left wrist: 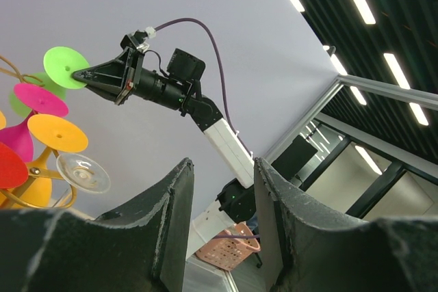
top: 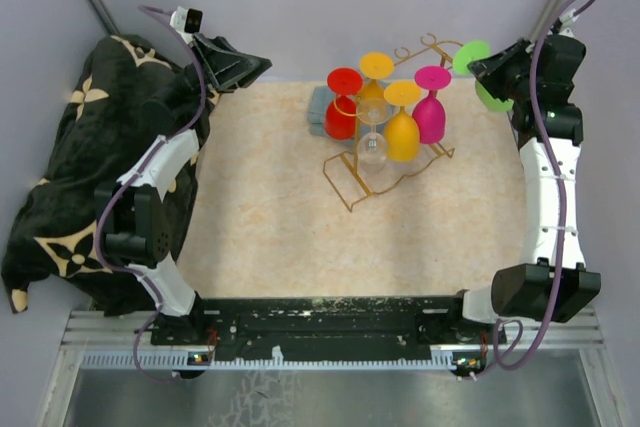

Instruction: Place the wine glass upside down on the wine glass rack

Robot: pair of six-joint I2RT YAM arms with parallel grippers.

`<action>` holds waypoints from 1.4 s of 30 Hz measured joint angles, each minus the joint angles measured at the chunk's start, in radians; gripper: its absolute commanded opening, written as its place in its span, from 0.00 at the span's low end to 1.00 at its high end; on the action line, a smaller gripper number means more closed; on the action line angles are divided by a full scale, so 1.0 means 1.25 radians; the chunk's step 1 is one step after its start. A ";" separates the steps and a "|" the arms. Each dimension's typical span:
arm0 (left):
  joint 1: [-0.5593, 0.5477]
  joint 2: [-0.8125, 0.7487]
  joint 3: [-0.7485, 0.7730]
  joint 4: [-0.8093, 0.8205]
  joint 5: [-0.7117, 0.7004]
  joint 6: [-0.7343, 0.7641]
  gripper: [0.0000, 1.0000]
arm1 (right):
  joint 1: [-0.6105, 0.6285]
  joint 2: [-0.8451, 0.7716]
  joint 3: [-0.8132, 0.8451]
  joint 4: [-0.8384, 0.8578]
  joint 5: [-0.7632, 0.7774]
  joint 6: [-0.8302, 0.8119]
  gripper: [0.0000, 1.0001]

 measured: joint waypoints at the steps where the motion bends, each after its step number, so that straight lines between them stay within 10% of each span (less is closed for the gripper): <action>1: 0.000 0.000 0.000 0.000 0.000 0.000 0.47 | -0.001 0.002 0.000 0.000 -0.005 0.005 0.00; 42: 0.000 0.000 0.000 0.000 0.000 0.001 0.46 | -0.060 0.025 -0.136 0.174 -0.193 0.224 0.00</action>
